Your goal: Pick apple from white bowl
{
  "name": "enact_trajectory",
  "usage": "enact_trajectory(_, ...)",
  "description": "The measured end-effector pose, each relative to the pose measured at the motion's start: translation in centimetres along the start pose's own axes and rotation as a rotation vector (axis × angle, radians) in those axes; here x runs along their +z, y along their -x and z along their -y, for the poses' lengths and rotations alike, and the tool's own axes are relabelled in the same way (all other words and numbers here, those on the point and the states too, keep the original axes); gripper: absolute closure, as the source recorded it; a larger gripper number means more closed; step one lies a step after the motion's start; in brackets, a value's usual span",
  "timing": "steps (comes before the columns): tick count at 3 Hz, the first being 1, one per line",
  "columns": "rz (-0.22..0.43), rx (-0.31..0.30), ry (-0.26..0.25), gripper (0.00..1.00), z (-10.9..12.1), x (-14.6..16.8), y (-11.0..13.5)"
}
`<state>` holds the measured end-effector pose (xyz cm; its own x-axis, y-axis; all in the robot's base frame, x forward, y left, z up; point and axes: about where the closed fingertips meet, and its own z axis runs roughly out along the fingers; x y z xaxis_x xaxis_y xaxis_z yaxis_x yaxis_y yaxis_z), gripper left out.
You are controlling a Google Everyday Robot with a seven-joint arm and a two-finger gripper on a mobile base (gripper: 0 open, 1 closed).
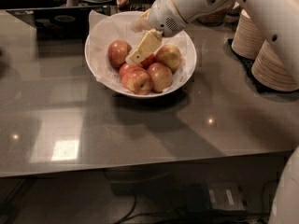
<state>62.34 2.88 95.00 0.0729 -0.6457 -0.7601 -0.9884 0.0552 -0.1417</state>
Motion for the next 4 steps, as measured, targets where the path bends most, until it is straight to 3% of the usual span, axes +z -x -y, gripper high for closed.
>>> enact_trajectory(1,-0.029,0.015,-0.011,0.23,0.3,0.8,-0.4)
enact_trajectory(2,-0.073,0.025,-0.052,0.31,0.8,1.5,-0.6)
enact_trajectory(4,-0.119,0.030,-0.094,0.28,1.5,2.8,-0.4)
